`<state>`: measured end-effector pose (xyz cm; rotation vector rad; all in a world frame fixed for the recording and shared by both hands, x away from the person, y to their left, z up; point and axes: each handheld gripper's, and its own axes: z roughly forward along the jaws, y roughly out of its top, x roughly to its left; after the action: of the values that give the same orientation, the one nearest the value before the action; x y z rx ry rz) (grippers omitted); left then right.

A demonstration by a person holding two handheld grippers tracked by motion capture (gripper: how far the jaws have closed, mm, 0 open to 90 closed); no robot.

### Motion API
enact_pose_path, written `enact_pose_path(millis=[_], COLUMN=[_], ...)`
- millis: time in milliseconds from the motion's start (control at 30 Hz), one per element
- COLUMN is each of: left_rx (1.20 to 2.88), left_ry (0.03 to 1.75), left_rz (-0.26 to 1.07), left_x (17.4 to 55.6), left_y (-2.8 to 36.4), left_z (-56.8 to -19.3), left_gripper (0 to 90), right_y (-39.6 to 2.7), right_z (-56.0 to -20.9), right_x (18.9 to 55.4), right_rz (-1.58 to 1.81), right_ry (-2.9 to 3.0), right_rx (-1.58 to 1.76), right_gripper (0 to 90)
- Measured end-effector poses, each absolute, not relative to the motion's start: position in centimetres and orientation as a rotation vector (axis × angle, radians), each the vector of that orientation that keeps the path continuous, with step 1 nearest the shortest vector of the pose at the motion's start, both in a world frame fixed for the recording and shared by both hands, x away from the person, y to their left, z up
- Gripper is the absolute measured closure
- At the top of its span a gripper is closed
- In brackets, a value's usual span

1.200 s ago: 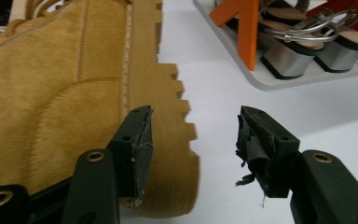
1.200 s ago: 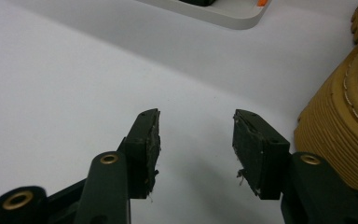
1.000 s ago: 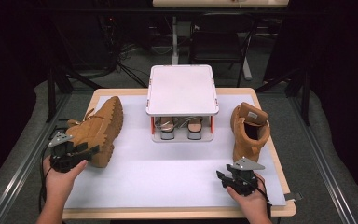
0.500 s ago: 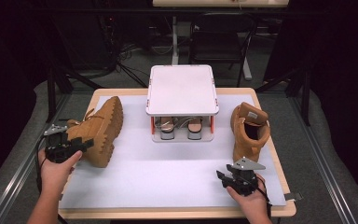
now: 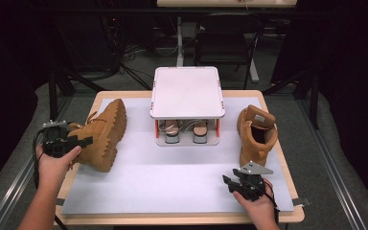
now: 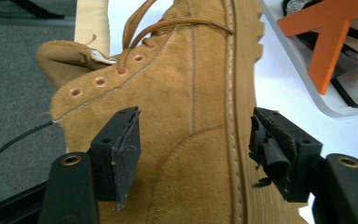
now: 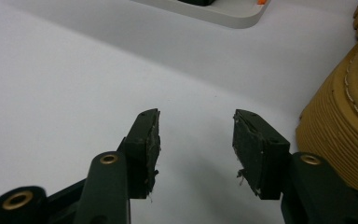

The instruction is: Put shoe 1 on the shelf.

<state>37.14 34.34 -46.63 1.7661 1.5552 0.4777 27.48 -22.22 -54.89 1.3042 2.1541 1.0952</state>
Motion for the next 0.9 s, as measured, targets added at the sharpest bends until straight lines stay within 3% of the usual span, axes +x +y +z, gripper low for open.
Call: enact_pose_path(millis=[300,900], left_rx=[1.769,1.714], left_ry=[1.608,1.656], left_rz=[0.476,0.452], left_x=[38.0,38.6], left_y=[35.1,36.5], left_z=[-46.6,-47.2], left_gripper=[25.0,22.3], right_y=[-22.2,-22.1], right_z=[-54.9,-55.0], right_x=[27.5,27.5], right_rz=[1.097,1.093], right_ry=[2.151,2.166], right_rx=[1.310,1.307], right_gripper=[50.9,50.5])
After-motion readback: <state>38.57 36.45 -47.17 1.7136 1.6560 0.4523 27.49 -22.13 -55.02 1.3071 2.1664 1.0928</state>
